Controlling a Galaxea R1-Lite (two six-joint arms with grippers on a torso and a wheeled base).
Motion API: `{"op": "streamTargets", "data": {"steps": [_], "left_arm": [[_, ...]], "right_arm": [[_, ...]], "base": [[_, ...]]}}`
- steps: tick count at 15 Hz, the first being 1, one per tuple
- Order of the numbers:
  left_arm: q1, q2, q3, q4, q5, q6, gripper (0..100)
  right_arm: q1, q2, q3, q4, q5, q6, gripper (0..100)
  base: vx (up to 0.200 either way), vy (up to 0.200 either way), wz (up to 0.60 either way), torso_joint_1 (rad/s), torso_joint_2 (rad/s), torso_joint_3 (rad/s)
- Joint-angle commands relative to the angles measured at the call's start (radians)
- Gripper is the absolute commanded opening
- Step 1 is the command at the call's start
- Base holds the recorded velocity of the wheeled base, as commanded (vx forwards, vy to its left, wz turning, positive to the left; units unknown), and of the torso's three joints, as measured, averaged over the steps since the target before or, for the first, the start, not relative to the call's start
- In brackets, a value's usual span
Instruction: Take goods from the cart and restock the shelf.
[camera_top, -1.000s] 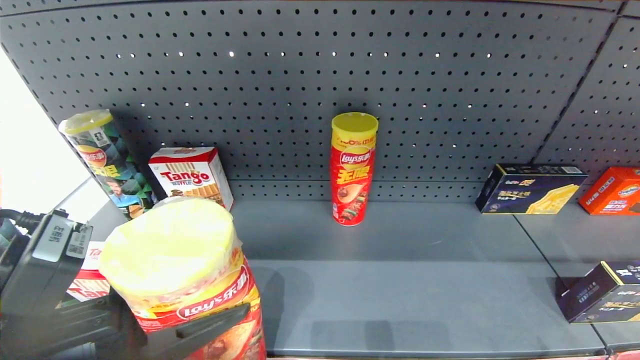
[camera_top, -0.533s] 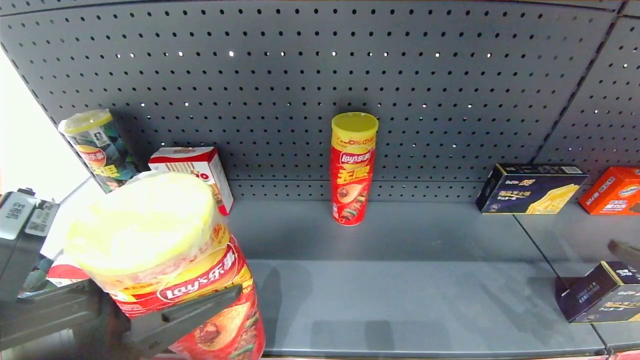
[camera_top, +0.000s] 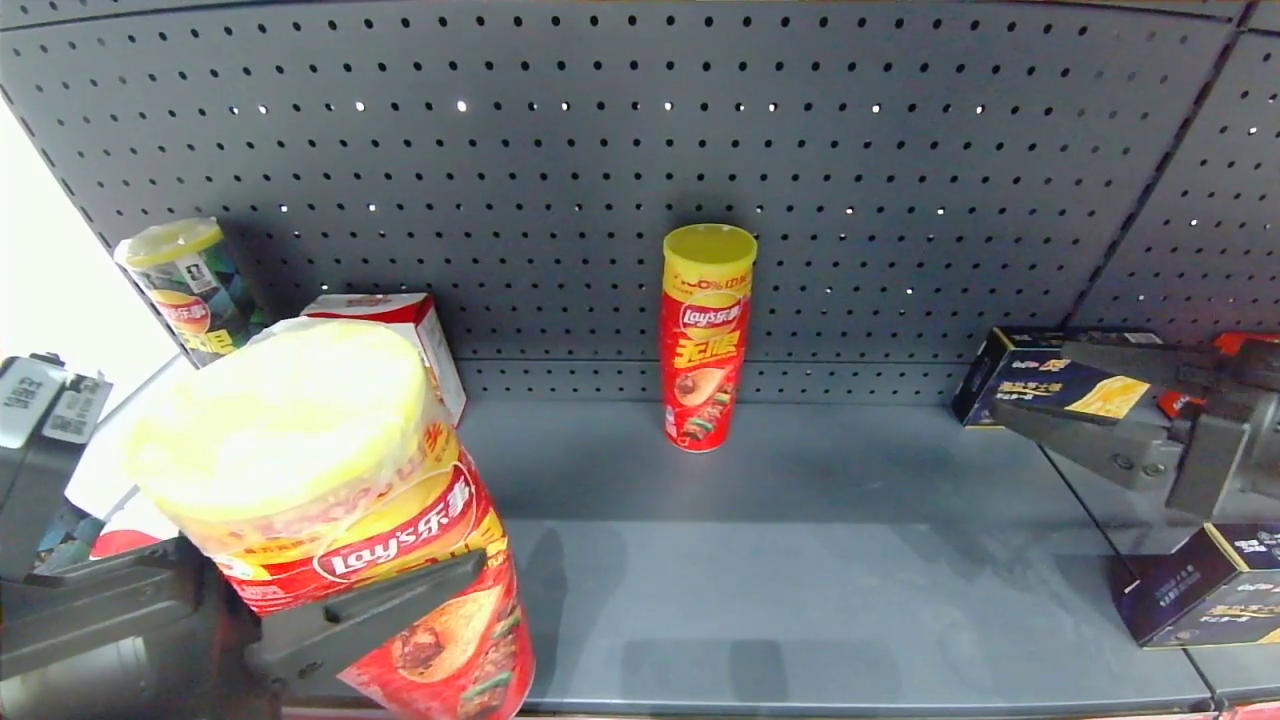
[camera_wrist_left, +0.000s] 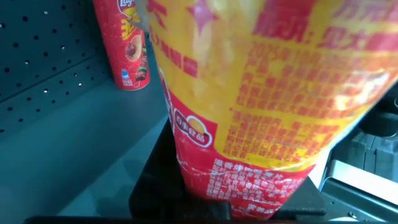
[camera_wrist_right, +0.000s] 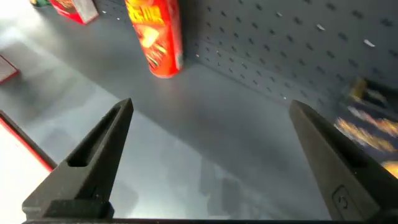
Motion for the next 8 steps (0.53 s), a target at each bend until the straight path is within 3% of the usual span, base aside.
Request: {"op": "streamTargets", "data": {"steps": [1,4,7,8], "left_arm": [[0.007,0.007,0.001,0.0,-0.001,-0.002,0],[0.009,0.014,-0.001,0.0,-0.001,-0.009,0],[0.009,0.022,0.001,0.0,-0.001,-0.009,0],[0.009,0.022,0.001,0.0,-0.001,-0.009,0]], "right_arm": [[0.043,0.124,-0.076,-0.001,-0.002,0.003,100],[0.06,0.214,-0.115,-0.024,0.004,0.004,100],[0.061,0.36,-0.131,-0.242,0.013,0.0,100],[0.061,0.36,-0.131,-0.242,0.013,0.0,100]], "base": [[0.0,0.0,0.0,0.0,0.0,0.0],[0.0,0.0,0.0,0.0,0.0,0.0],[0.0,0.0,0.0,0.0,0.0,0.0],[0.0,0.0,0.0,0.0,0.0,0.0]]}}
